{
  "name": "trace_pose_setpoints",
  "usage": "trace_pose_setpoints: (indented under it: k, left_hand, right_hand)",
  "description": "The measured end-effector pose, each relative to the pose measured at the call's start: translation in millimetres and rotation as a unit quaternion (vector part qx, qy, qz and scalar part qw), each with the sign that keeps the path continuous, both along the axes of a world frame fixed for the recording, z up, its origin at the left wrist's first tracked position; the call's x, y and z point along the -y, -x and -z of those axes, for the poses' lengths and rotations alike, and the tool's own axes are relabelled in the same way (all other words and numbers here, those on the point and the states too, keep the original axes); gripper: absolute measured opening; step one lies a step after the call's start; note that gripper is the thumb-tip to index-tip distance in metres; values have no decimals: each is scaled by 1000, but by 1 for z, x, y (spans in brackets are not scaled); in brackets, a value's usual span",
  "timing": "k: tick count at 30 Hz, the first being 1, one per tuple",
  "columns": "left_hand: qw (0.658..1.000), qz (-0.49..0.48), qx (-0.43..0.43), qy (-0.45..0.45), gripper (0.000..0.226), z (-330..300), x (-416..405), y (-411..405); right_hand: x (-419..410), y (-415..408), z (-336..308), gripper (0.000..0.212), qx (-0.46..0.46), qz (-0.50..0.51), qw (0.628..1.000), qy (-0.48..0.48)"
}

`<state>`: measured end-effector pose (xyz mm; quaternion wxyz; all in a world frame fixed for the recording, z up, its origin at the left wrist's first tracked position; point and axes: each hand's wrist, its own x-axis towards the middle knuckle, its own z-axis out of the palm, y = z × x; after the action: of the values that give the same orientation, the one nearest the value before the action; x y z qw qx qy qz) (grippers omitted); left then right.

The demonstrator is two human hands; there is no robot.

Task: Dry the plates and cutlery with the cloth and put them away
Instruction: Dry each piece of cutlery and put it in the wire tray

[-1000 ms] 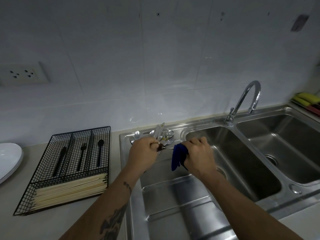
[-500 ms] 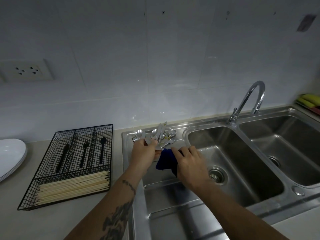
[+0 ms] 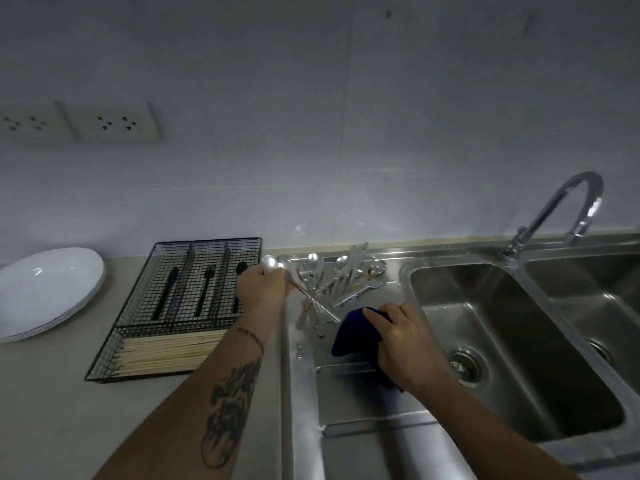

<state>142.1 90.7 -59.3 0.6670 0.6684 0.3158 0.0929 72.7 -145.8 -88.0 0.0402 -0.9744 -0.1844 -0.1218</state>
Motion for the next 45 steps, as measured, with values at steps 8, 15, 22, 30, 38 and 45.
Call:
trace_pose_setpoints:
  k: [8, 15, 22, 30, 38, 45]
  left_hand:
    - [995, -27, -4, -93, 24, -2, -91, -39]
    - [973, 49, -25, -224, 46, 19, -123, -86]
    - [893, 203, -119, -385, 18, 51, -109, -98]
    - [858, 227, 45, -458, 20, 52, -61, -108]
    - [837, 325, -33, -438, 26, 71, -9, -148]
    - [828, 321, -62, -455, 12, 82, 16, -175]
  right_hand:
    - [-53, -43, -5, 55, -108, 22, 966, -235]
    - [-73, -60, 3, 44, -209, 55, 915, -341]
    - [-56, -75, 13, 27, -220, 145, 872, -413]
    - [-31, -87, 12, 26, -219, 180, 811, -513]
    - [-6, -83, 19, 26, -231, 194, 779, -550]
    - [5, -81, 25, 25, -244, 194, 773, -553]
